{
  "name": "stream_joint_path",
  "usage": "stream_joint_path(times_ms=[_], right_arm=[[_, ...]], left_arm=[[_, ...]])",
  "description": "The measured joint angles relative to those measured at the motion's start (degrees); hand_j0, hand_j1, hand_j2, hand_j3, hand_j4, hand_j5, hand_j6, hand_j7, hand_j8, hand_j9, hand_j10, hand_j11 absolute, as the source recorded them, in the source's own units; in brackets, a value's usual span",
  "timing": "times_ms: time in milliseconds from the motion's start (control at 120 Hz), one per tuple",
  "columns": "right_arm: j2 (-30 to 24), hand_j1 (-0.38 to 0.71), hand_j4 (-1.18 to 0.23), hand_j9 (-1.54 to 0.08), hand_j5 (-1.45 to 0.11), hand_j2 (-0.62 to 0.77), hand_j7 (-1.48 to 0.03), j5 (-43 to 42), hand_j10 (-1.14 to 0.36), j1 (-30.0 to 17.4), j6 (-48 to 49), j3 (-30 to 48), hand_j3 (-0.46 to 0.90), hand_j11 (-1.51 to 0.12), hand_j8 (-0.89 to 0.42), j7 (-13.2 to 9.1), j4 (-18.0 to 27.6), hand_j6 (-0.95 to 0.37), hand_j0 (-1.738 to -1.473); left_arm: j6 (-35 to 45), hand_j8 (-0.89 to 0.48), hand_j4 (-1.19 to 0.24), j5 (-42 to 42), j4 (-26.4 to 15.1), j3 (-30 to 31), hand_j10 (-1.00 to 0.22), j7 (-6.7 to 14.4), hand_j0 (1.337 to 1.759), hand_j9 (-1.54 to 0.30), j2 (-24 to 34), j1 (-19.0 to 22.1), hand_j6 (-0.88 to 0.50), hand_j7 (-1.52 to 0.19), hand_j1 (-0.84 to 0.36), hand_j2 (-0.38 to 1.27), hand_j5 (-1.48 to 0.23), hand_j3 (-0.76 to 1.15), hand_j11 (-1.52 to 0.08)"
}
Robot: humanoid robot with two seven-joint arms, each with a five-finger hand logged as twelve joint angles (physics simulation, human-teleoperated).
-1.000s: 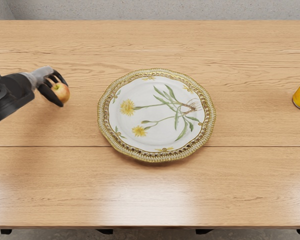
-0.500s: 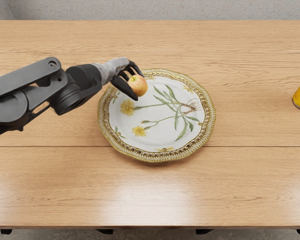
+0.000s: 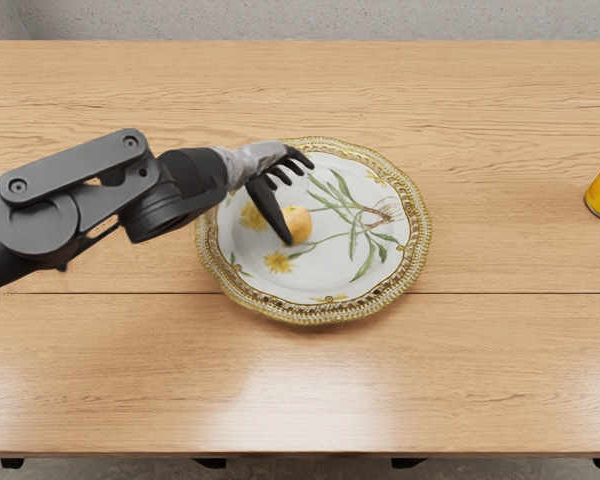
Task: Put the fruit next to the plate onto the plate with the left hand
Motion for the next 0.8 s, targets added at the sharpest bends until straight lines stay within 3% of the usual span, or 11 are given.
stream_joint_path(times_ms=[167,267,375,492,625,800], right_arm=[[0.0,-0.34,-0.01,-0.01,-0.01,0.00,-0.01,0.0,-0.01,0.0,0.0,0.0,0.00,-0.01,-0.01,0.0,0.0,-0.01,-1.658],[0.0,-0.34,-0.01,-0.01,-0.01,0.00,-0.01,0.0,-0.01,0.0,0.0,0.0,0.00,-0.01,-0.01,0.0,0.0,-0.01,-1.658],[0.0,-0.34,-0.01,-0.01,-0.01,0.00,-0.01,0.0,-0.01,0.0,0.0,0.0,0.00,-0.01,-0.01,0.0,0.0,-0.01,-1.658],[0.0,-0.34,-0.01,-0.01,-0.01,0.00,-0.01,0.0,-0.01,0.0,0.0,0.0,0.00,-0.01,-0.01,0.0,0.0,-0.01,-1.658],[0.0,-0.34,-0.01,-0.01,-0.01,0.00,-0.01,0.0,-0.01,0.0,0.0,0.0,0.00,-0.01,-0.01,0.0,0.0,-0.01,-1.658],[0.0,-0.34,-0.01,-0.01,-0.01,0.00,-0.01,0.0,-0.01,0.0,0.0,0.0,0.00,-0.01,-0.01,0.0,0.0,-0.01,-1.658]], left_arm=[[-21.8,-0.11,-0.10,-16.9,-0.2,-10.7,-0.12,0.0,1.657,-0.16,6.7,1.0,-0.09,-0.16,0.24,0.06,-0.16,0.00,-0.16],[-28.4,-0.08,-0.07,-28.3,-0.2,-16.5,-0.08,0.0,1.658,-0.11,11.0,1.3,-0.06,-0.11,0.27,0.04,-0.11,0.00,-0.11],[-31.0,-0.05,-0.04,-41.8,-0.1,-19.2,-0.05,0.0,1.658,-0.07,16.5,7.8,-0.04,-0.07,0.30,0.02,-0.07,0.00,-0.07],[-32.0,-0.03,-0.03,-51.4,-0.1,-20.2,-0.03,0.0,1.658,-0.05,16.9,13.4,-0.03,-0.05,0.32,0.01,-0.05,0.00,-0.05],[-32.4,-0.02,-0.02,-59.7,-0.1,-20.5,-0.02,0.0,1.658,-0.03,25.1,15.3,-0.02,-0.03,0.33,0.01,-0.03,0.00,-0.03],[-32.5,-0.01,-0.01,-62.8,-0.1,-20.2,-0.01,0.0,1.658,-0.02,31.8,18.8,-0.01,-0.02,0.34,0.00,-0.02,0.00,-0.02]])
